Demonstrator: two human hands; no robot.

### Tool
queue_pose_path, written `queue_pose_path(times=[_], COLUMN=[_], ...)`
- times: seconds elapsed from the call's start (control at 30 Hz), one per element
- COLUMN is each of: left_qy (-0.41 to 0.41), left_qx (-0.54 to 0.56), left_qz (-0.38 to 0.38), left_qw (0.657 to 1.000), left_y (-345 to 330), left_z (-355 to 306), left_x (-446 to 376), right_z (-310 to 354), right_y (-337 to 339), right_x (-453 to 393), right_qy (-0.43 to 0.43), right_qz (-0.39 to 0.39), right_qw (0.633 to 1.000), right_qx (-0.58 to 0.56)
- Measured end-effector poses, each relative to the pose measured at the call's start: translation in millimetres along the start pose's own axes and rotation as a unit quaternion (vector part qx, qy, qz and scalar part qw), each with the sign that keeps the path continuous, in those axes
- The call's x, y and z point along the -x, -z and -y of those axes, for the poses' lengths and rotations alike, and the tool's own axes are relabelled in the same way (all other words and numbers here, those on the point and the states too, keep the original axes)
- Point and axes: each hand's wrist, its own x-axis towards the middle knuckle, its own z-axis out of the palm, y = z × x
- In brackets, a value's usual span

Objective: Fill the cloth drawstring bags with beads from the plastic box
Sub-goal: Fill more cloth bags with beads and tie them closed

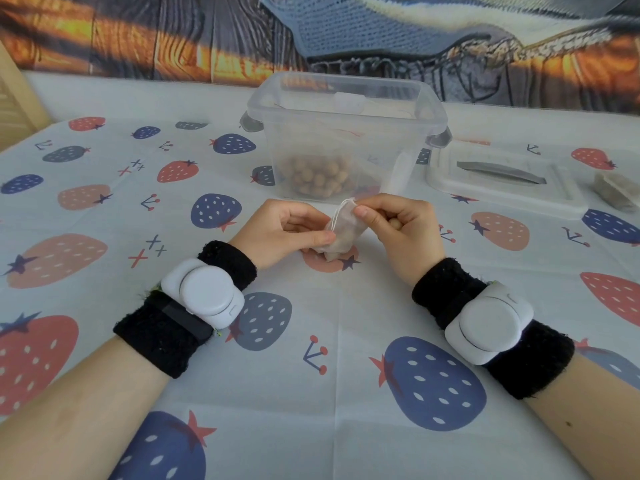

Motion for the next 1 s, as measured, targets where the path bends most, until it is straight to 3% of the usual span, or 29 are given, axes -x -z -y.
queue_pose_path(times=[0.17,0.33,0.4,0.57,0.67,1.0], left_qy=[-0.025,-0.033,-0.034,-0.039,-0.034,-0.111], left_qx=[-0.025,-0.031,-0.021,-0.018,-0.011,0.004], left_qz=[-0.036,-0.049,-0.053,-0.047,-0.030,-0.059], left_qw=[0.999,0.998,0.998,0.998,0.999,0.992], left_y=[0,3,3,4,3,3], left_z=[4,6,6,5,5,-4], left_x=[-1,-3,-3,-3,-3,1], right_z=[5,6,7,6,2,7], right_y=[1,6,9,4,3,2], right_x=[0,-7,-8,-3,-3,0], right_qy=[-0.035,-0.215,-0.247,-0.213,-0.210,-0.022], right_qz=[-0.005,-0.044,-0.036,0.020,0.045,-0.042], right_qw=[0.999,0.964,0.952,0.973,0.971,0.999], right_qx=[0.005,-0.150,-0.175,-0.091,-0.103,-0.015])
